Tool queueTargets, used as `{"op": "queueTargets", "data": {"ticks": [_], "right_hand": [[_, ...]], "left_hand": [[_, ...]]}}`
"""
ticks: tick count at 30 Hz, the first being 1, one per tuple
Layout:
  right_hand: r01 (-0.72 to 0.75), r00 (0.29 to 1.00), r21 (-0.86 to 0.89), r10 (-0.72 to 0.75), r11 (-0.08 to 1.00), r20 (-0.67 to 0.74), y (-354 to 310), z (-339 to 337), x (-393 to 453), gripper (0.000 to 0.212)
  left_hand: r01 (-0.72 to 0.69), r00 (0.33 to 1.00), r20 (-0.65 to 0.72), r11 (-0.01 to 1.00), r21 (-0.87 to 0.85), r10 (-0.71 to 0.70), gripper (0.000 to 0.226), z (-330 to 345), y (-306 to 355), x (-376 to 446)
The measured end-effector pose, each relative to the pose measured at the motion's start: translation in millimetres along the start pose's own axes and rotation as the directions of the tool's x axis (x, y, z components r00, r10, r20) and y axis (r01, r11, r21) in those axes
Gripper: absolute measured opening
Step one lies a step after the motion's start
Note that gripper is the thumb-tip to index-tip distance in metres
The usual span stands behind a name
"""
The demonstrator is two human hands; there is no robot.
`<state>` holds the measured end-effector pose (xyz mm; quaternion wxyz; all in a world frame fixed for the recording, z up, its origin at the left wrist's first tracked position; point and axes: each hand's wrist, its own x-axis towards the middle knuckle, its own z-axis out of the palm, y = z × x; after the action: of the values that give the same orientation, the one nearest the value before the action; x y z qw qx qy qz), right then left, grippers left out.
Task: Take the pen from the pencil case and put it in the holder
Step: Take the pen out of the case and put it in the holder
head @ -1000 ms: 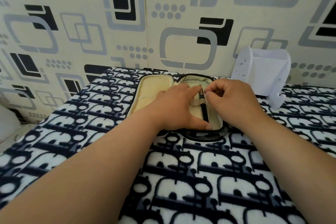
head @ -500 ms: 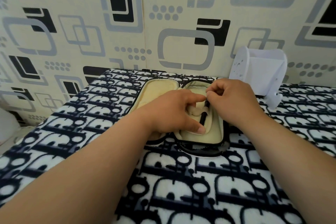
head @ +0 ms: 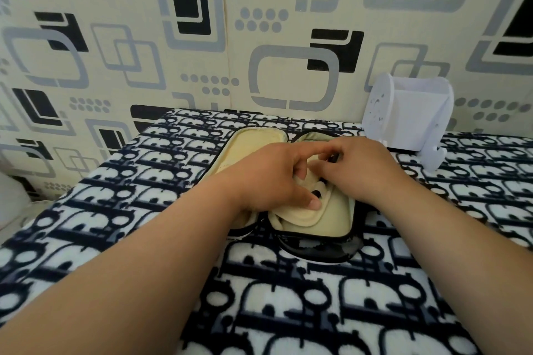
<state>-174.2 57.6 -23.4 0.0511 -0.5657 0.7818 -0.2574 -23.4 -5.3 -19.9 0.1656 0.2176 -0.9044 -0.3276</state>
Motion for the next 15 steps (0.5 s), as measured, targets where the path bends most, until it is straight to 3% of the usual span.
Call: {"op": "queueTargets", "data": {"ticks": [4,15], "right_hand": [[-0.032,0.999,0.047,0.032,0.998,-0.002,-2.7,-0.5,0.0,0.005],[-0.064,0.976,0.136,0.09,0.989,-0.199,-4.1,3.1,-2.4,0.018]], "left_hand": [[-0.004,1.0,0.007,1.0,-0.007,0.004,0.077,1.9,1.3,-0.1],[-0.017,0.992,0.129,1.0,0.009,0.016,0.087,-8.9,5.8,-7.1]]}}
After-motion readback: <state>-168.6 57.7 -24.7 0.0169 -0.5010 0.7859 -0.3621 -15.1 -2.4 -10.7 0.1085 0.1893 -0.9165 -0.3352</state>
